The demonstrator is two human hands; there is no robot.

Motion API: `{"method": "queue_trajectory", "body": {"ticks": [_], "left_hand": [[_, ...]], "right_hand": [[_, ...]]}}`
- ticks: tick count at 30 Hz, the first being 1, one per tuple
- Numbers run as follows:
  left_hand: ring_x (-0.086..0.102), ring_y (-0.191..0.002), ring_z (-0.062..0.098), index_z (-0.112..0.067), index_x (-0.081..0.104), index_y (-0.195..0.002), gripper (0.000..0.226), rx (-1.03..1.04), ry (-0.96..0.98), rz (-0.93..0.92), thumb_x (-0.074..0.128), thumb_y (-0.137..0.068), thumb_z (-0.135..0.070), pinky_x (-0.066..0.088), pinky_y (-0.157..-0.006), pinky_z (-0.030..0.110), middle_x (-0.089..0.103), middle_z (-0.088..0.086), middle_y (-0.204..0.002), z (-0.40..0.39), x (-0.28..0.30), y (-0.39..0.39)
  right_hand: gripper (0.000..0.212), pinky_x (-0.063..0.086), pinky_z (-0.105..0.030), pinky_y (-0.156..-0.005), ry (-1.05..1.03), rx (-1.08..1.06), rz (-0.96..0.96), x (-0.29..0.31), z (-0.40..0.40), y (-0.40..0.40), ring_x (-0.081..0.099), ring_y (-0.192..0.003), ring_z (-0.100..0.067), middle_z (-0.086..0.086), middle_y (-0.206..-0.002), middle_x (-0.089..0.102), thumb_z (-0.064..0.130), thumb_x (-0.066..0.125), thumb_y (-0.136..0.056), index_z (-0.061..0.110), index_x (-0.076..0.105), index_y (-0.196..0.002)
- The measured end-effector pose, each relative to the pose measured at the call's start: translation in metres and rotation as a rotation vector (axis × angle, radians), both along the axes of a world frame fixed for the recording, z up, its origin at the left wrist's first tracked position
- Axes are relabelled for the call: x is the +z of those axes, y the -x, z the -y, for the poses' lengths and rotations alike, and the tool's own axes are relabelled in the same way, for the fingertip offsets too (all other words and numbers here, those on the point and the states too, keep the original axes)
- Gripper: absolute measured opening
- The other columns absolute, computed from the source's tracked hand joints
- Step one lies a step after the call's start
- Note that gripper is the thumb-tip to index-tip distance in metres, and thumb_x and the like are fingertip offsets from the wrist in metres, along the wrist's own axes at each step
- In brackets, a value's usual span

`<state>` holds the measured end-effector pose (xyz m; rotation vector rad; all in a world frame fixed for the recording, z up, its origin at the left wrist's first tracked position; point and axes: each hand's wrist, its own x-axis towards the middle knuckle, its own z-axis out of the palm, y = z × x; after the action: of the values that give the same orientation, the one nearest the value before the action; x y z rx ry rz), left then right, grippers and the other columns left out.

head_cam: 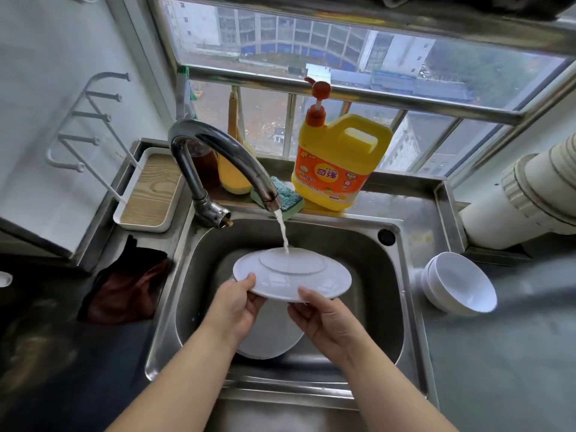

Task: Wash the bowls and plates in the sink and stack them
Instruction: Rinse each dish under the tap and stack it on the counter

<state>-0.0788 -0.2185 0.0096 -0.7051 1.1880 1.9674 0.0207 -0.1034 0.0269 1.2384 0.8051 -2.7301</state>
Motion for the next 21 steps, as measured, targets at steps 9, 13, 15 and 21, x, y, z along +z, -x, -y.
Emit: {"method": "queue_trajectory", "body": {"ticks": [9,13,15,21], "left_hand": [[0.066,-0.083,0.02,-0.002,0.054,-0.123,0.027,0.005,-0.006,0.016,0.041,-0.101,-0.013,0.058,-0.056,0.025,0.069,0.013,-0.097,0.005,0.0,0.006],[0.062,-0.085,0.024,0.004,0.046,-0.134,0.035,0.042,0.019,0.08,0.036,-0.102,-0.007,0.057,-0.062,0.034,0.063,0.018,-0.105,-0.001,-0.008,-0.007],[0.062,-0.082,0.022,0.002,0.049,-0.13,0.032,0.027,0.049,0.071,0.037,-0.102,-0.007,0.058,-0.052,0.028,0.065,0.015,-0.097,0.004,-0.009,-0.002],[0.072,-0.07,0.015,-0.005,0.058,-0.121,0.028,-0.056,-0.022,0.017,0.043,-0.101,-0.018,0.058,-0.057,0.025,0.075,0.006,-0.079,0.028,-0.003,0.019]], "right_hand": [[0.045,0.058,-0.027,-0.059,0.07,-0.214,0.014,-0.003,-0.02,-0.004,0.072,-0.078,-0.023,-0.016,-0.097,0.072,-0.001,0.06,-0.079,0.001,0.054,-0.123],[0.048,0.059,-0.031,-0.071,0.015,-0.079,-0.029,-0.003,0.0,-0.005,0.07,-0.09,-0.027,-0.019,-0.106,0.07,-0.007,0.063,-0.069,0.0,0.058,-0.116],[0.042,0.059,-0.032,-0.074,-0.009,-0.056,0.009,-0.005,-0.003,-0.008,0.069,-0.092,-0.027,-0.018,-0.107,0.07,-0.004,0.062,-0.076,0.001,0.058,-0.117],[0.023,0.06,-0.029,-0.064,0.014,-0.165,0.109,-0.006,-0.041,-0.016,0.071,-0.073,-0.018,-0.011,-0.09,0.073,0.021,0.053,-0.095,0.003,0.066,-0.103]]}}
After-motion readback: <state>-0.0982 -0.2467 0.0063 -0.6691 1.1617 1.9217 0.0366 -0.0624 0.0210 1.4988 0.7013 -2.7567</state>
